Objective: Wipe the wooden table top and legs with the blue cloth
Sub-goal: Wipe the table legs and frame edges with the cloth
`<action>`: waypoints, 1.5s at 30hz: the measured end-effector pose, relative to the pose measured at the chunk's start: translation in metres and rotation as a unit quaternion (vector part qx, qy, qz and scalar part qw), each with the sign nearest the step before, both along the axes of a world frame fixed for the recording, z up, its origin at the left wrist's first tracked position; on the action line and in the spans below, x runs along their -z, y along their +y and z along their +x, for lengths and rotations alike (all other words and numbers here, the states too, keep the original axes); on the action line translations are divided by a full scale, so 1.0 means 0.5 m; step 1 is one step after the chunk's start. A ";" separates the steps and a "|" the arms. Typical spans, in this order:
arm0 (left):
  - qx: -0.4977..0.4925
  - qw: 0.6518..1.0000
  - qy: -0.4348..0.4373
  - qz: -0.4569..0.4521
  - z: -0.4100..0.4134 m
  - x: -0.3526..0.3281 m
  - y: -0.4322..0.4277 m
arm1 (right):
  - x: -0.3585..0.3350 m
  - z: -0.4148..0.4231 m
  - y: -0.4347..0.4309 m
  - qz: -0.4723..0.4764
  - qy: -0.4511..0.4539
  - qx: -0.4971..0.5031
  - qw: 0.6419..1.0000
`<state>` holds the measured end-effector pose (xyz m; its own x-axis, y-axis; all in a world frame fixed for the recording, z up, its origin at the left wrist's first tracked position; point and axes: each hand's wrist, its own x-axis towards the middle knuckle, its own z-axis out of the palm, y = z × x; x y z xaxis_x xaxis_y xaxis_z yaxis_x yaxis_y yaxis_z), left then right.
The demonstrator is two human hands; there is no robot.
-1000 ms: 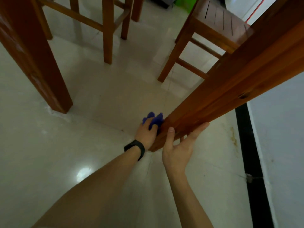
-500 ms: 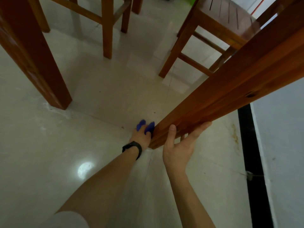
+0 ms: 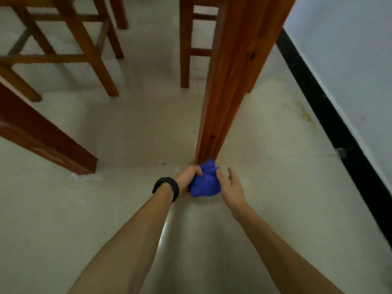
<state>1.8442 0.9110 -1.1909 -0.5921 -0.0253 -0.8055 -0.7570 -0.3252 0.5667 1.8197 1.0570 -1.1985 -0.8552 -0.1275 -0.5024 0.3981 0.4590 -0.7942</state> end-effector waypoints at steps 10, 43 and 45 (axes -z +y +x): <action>0.190 0.962 -0.071 -0.183 0.038 -0.049 0.058 | 0.018 0.047 -0.037 -0.249 -0.145 0.091 0.953; -0.027 0.786 0.215 -0.579 -0.033 -0.233 0.074 | 0.021 -0.078 -0.052 -0.279 -0.153 0.154 0.935; -0.026 0.787 0.212 -0.579 -0.033 -0.230 0.068 | 0.021 -0.056 -0.059 -0.283 -0.116 0.133 0.943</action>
<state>1.8276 0.9450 -1.0758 -0.7750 -0.6304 0.0455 -0.4226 0.5704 0.7043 1.7918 1.0273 -1.2090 -0.7698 -0.2282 -0.5960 0.6328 -0.1519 -0.7592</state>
